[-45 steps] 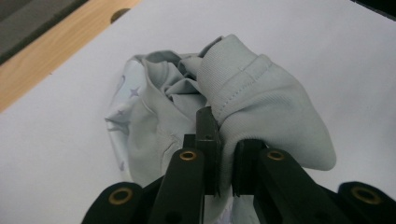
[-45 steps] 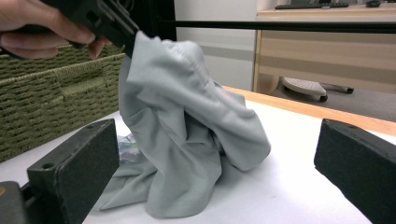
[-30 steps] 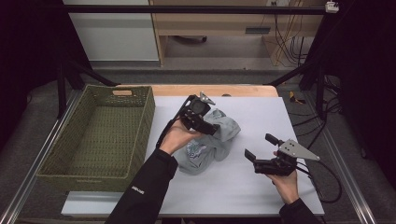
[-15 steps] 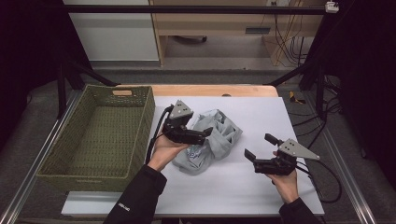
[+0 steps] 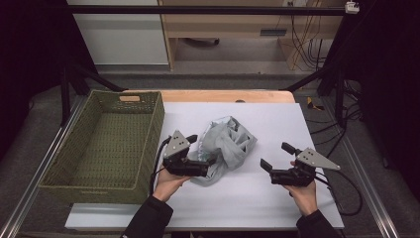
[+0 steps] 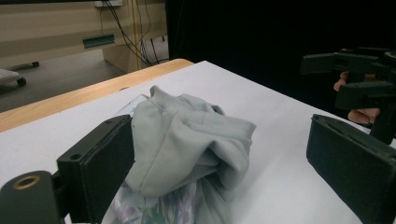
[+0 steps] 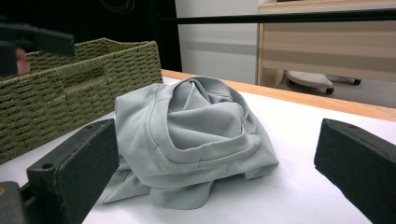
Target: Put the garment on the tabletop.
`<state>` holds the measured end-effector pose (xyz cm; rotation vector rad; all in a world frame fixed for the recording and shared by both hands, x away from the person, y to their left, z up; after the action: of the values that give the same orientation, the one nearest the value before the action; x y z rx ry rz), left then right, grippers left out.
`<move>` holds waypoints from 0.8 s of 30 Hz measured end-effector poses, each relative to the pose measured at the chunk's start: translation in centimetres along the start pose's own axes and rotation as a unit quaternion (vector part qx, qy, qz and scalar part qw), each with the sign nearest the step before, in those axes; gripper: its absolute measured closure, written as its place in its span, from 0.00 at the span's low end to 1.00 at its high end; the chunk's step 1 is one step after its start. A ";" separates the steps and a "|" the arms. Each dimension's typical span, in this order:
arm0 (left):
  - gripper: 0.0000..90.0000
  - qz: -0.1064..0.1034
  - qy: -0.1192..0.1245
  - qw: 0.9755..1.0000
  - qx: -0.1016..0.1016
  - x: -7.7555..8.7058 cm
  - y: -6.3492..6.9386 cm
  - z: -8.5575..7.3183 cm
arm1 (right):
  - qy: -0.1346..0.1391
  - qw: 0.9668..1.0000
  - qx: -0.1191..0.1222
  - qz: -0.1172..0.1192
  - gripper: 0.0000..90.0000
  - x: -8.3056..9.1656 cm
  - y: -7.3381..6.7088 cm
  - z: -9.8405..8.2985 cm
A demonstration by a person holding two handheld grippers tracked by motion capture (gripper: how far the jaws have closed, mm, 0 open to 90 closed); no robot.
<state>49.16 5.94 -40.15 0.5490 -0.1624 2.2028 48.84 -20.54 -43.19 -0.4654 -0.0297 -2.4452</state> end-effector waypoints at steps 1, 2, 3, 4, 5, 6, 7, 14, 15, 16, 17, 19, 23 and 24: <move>0.07 0.003 0.005 1.000 0.002 0.2 -0.1 -0.3 | -0.002 1.000 -0.002 -0.001 0.01 0.0 0.0 0.0; 0.07 0.003 0.009 1.000 0.005 0.4 -0.3 -0.6 | -0.002 1.000 -0.001 0.000 0.01 0.1 0.1 -0.1; 0.07 0.003 0.009 1.000 0.005 0.4 -0.3 -0.6 | -0.002 1.000 -0.003 0.000 0.01 0.1 0.1 -0.1; 0.07 0.009 0.013 1.000 0.010 0.7 -0.6 -1.3 | -0.001 1.000 0.001 0.002 0.01 0.2 0.1 -0.1; 0.07 0.013 0.017 1.000 0.010 0.8 -0.7 -1.6 | -0.001 1.000 0.002 0.000 0.01 0.2 0.2 -0.1; 0.06 0.013 0.017 1.000 0.010 0.8 -0.7 -1.6 | 0.000 1.000 0.002 0.002 0.01 0.2 0.2 -0.1; 0.06 0.018 0.023 1.000 0.011 1.1 -1.0 -2.0 | -0.001 1.000 0.000 0.002 0.01 0.3 0.2 -0.1; 0.05 0.015 0.016 0.999 0.024 1.8 -1.9 -3.4 | 0.000 1.000 -0.003 0.004 0.01 0.4 0.2 -0.3; 0.05 0.018 0.016 0.999 0.027 1.9 -2.0 -3.6 | 0.001 1.000 -0.002 0.005 0.01 0.4 0.2 -0.3; 0.05 0.023 0.020 0.999 0.027 2.1 -2.2 -3.8 | 0.001 1.000 0.000 0.007 0.01 0.4 0.2 -0.3; 0.05 0.025 0.021 0.999 0.028 2.2 -2.3 -3.9 | 0.000 1.000 0.000 0.007 0.01 0.4 0.2 -0.3; 0.05 0.030 0.025 0.999 0.035 2.5 -2.7 -4.1 | -0.001 1.000 -0.001 0.007 0.01 0.4 0.2 -0.4; 0.05 0.032 0.026 0.999 0.030 2.7 -2.8 -4.4 | -0.003 1.000 -0.002 0.006 0.01 0.4 0.3 -0.5; 0.05 0.031 0.026 0.999 0.029 2.7 -2.7 -4.4 | -0.002 1.000 0.001 0.008 0.01 0.4 0.3 -0.5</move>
<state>48.31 10.90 -43.12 0.5251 -0.0897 2.2866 48.56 -21.09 -43.56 -0.4680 -0.0310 -2.4291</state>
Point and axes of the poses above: each handheld gripper's, and its own axes: x roughly backward along the jaws, z roughly out of its top, y roughly to its right, the point moved 7 cm from there along -x, roughly forward along the jaws, and after that the axes turned 10 degrees about -y, right-handed, at the moved point
